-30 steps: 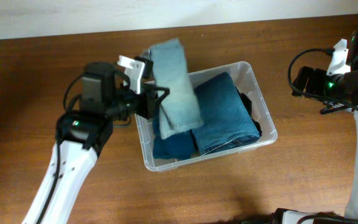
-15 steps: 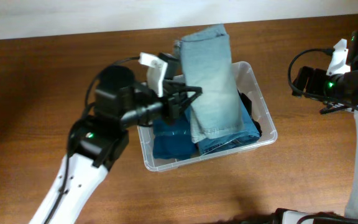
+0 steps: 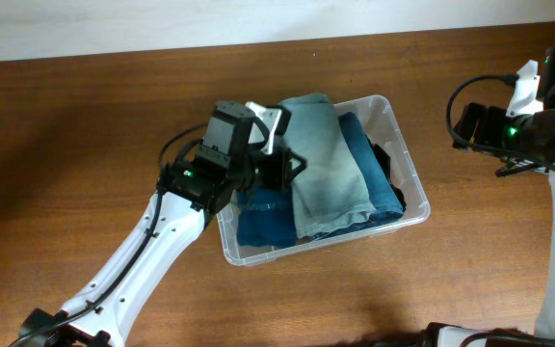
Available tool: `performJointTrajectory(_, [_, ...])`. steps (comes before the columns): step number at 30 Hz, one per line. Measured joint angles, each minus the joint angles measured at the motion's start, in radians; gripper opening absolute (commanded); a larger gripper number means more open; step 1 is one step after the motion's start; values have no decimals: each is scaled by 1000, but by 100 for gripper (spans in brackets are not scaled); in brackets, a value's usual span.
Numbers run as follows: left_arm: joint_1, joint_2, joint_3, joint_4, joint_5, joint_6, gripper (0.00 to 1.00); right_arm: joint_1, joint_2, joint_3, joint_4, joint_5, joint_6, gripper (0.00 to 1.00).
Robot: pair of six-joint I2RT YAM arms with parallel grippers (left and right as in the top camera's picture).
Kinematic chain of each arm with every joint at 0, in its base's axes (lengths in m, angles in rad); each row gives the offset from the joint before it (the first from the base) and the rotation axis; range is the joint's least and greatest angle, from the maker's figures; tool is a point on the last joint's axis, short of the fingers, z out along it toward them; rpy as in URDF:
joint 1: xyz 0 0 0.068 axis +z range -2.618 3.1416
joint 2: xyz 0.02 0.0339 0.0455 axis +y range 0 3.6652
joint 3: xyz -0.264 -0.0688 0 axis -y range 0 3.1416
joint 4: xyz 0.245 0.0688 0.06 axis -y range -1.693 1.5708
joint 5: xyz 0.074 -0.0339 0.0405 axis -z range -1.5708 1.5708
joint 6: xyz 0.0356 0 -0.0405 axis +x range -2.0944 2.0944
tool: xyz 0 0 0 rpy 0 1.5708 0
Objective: Pack container
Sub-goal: 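Push the light-blue jeans down into the bin with the left gripper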
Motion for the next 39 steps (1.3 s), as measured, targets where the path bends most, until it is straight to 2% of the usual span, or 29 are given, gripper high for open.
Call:
performJointTrajectory(2, [0,0,0,-55,-56,-2,1,0,0,0,0,0,0,98])
performJointTrajectory(6, [0,0,0,-162,-150,-3,10,0,0,0,0,0,0,98])
performJointTrajectory(11, [0,0,0,-258,-251,-5,13,0,0,0,0,0,0,98])
performJointTrajectory(12, [0,0,0,-277,-273,-5,18,0,0,0,0,0,0,98])
performJointTrajectory(13, [0,0,0,-291,-293,-4,31,0,0,0,0,0,0,98])
performJointTrajectory(14, [0,0,0,-302,-312,-4,63,0,0,0,0,0,0,99])
performJointTrajectory(15, [0,0,0,-312,-334,-4,84,0,0,0,0,0,0,99])
performJointTrajectory(18, [0,0,0,-318,-382,-5,86,0,0,0,0,0,0,98])
performJointTrajectory(20, [0,0,0,-318,-401,-2,99,0,0,0,0,0,0,98])
performJointTrajectory(27, [0,-4,1,-318,-460,14,98,0,0,0,0,0,0,98])
performJointTrajectory(28, [0,-10,3,-318,-478,14,93,0,0,0,0,0,0,98])
performJointTrajectory(31, [0,-49,15,-259,-525,44,23,0,0,0,0,0,0,99])
performJointTrajectory(32, [0,-64,21,-224,-534,61,3,0,0,0,1,0,0,98])
performJointTrajectory(35, [0,-114,48,-117,-541,124,1,0,2,0,3,0,0,98])
performJointTrajectory(39, [-1,-133,74,-109,-479,172,1,0,14,0,3,0,-1,99])
